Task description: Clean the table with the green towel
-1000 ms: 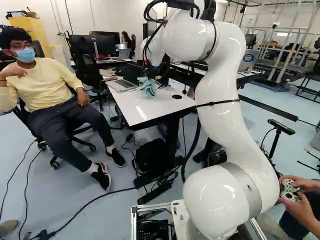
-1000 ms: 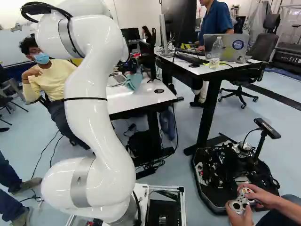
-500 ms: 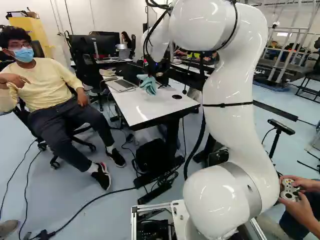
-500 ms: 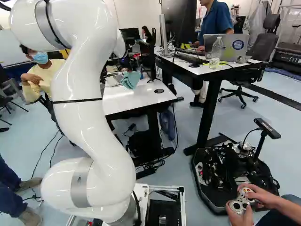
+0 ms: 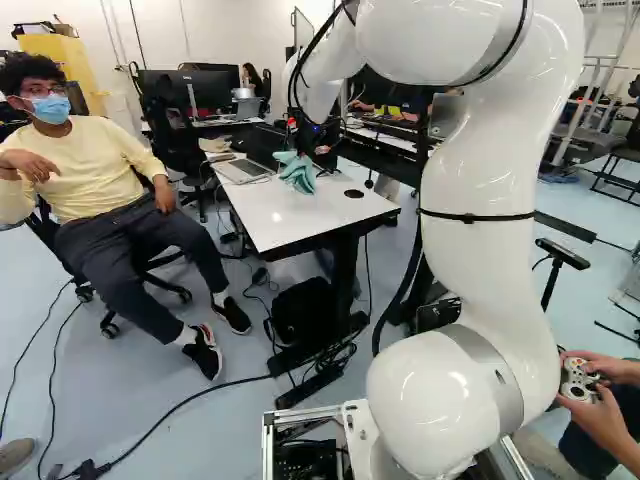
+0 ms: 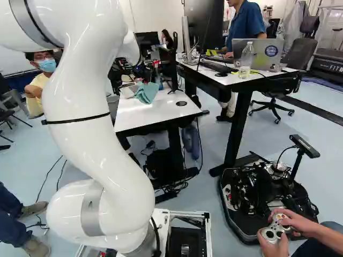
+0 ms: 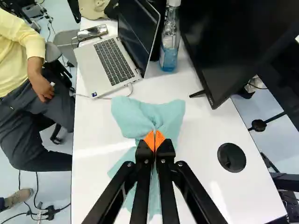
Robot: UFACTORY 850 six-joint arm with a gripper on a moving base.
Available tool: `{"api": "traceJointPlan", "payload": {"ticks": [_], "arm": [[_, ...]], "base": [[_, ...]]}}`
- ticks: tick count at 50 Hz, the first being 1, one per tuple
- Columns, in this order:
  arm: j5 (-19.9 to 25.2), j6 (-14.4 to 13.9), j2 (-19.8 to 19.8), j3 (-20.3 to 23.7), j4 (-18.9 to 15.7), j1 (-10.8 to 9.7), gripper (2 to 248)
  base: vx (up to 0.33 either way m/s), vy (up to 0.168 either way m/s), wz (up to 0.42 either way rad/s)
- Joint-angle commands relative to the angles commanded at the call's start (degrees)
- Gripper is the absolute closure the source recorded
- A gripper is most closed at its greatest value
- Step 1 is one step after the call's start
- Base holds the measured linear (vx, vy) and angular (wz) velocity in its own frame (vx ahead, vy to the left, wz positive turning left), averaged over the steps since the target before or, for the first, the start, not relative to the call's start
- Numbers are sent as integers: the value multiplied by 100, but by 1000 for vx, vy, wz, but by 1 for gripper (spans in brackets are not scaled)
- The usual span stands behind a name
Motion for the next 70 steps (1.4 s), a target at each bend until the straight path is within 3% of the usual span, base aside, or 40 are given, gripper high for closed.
{"api": "traceJointPlan", "payload": {"ticks": [24,33,48,70], "arm": [[0,0,666,782,105,15,225],[0,0,760,889,138,8,225],[0,0,714,837,140,-12,225],[0,0,209,251,140,-208,225]], "base": [[0,0,0],[0,0,0],[0,0,0],[0,0,0]]}}
